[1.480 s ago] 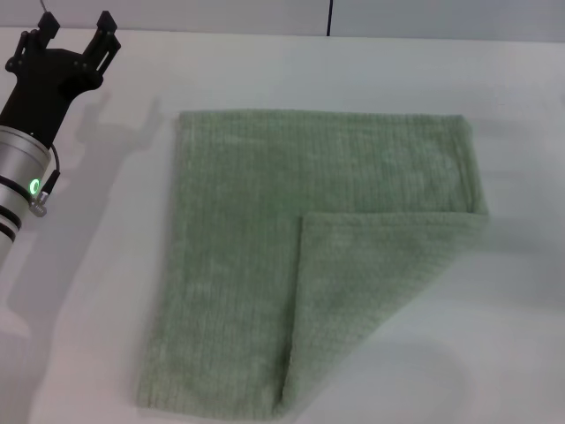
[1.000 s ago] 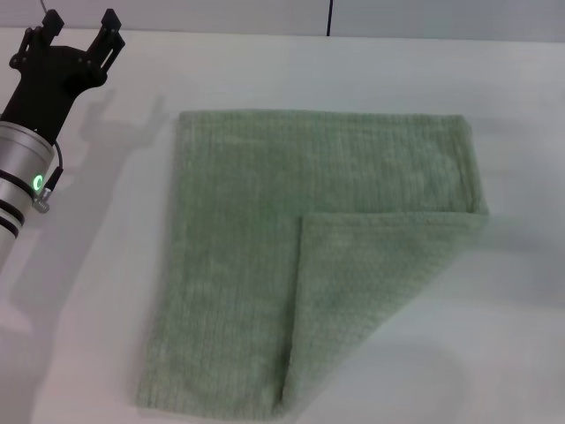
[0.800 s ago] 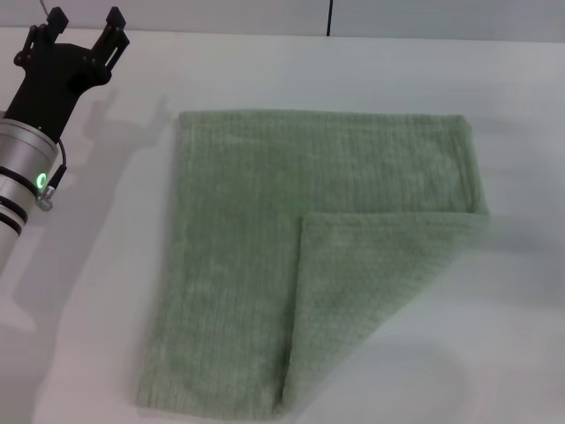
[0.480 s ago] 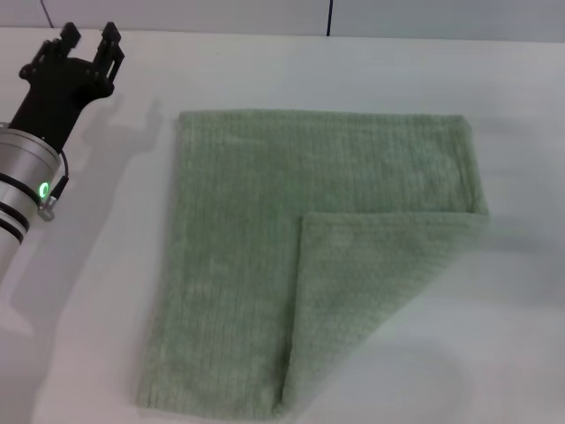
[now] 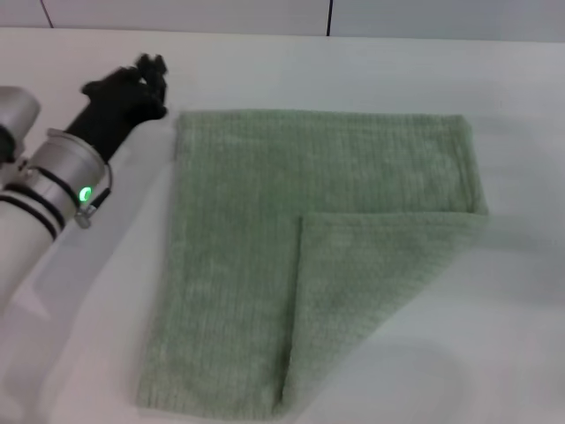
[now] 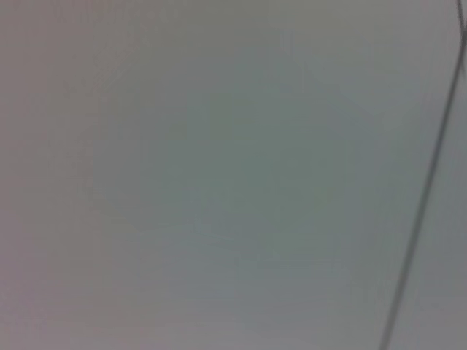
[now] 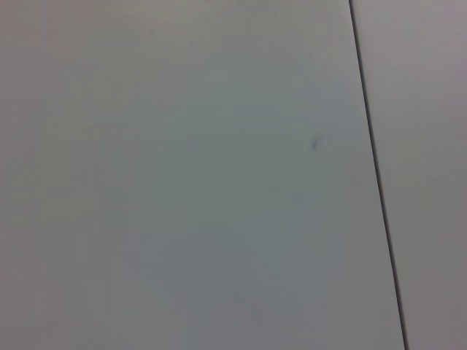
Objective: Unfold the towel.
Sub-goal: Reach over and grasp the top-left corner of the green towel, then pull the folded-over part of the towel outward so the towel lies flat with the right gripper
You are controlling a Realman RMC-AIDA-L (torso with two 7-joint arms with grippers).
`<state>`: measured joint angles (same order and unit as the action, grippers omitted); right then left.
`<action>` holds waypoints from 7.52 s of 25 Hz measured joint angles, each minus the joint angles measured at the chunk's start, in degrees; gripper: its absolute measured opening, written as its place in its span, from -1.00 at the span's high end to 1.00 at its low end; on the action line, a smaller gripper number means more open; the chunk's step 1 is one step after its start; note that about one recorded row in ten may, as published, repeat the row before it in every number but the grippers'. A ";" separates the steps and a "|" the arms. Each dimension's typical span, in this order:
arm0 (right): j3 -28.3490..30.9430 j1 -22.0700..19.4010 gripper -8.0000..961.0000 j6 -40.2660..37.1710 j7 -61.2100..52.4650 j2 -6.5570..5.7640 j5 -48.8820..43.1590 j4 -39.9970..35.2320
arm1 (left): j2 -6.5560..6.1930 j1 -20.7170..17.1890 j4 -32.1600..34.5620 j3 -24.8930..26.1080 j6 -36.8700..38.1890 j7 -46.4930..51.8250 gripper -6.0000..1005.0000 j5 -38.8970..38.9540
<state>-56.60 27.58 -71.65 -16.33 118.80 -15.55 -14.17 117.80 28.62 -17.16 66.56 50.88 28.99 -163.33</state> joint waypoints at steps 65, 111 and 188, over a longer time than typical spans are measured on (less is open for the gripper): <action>-9.09 8.96 -0.68 9.31 -77.13 -4.17 -72.45 -24.92 | 0.67 10.75 2.36 -7.59 -24.96 3.35 0.99 -2.17; -13.15 30.56 -0.58 2.18 -101.71 0.09 -116.51 -14.74 | 0.67 10.69 1.69 -7.32 -24.95 3.41 0.99 -2.09; -20.28 32.61 0.14 4.40 -101.40 0.83 -114.39 -15.81 | 0.58 10.48 1.69 -7.33 -24.69 3.51 0.99 -2.09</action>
<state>-76.88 60.19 -67.25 -117.72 119.63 -129.94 -29.98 118.39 39.11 -15.47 59.23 26.20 32.50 -165.41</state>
